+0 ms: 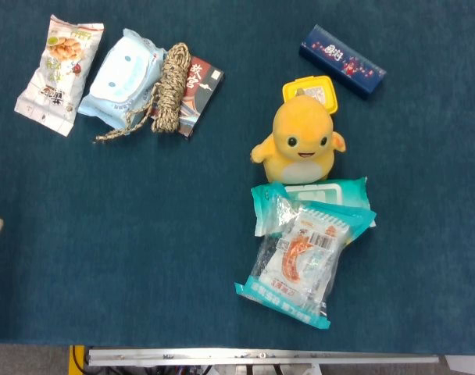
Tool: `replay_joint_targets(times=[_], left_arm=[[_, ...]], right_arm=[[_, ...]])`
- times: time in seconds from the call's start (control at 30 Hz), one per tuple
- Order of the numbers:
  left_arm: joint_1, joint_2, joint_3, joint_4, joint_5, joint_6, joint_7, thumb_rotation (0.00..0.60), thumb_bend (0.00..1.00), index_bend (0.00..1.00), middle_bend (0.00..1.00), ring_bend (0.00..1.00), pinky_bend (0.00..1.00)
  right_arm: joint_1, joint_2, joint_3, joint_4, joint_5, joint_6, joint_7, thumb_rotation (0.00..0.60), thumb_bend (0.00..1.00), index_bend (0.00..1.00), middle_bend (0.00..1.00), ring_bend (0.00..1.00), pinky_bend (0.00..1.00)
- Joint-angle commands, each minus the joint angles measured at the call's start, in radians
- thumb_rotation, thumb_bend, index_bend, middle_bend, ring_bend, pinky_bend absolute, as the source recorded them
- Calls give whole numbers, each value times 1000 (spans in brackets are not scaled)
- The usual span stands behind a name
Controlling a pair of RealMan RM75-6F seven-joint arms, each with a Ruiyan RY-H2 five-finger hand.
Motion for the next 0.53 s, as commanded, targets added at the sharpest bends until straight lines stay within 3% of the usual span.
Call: replay_joint_targets(times=[0.03,0.53], left_arm=[[1,1,2,1,4,2,-4,600,5,187,124,86,0],[-4,-3,1,4,1,-8,1,600,4,187,124,86,0]], right_arm=[[-24,14,-12,-16,-27,16,0,364,0,102,112,0,0],[-50,0,2,-26,-103,0,-4,362,0,102,112,0,0]])
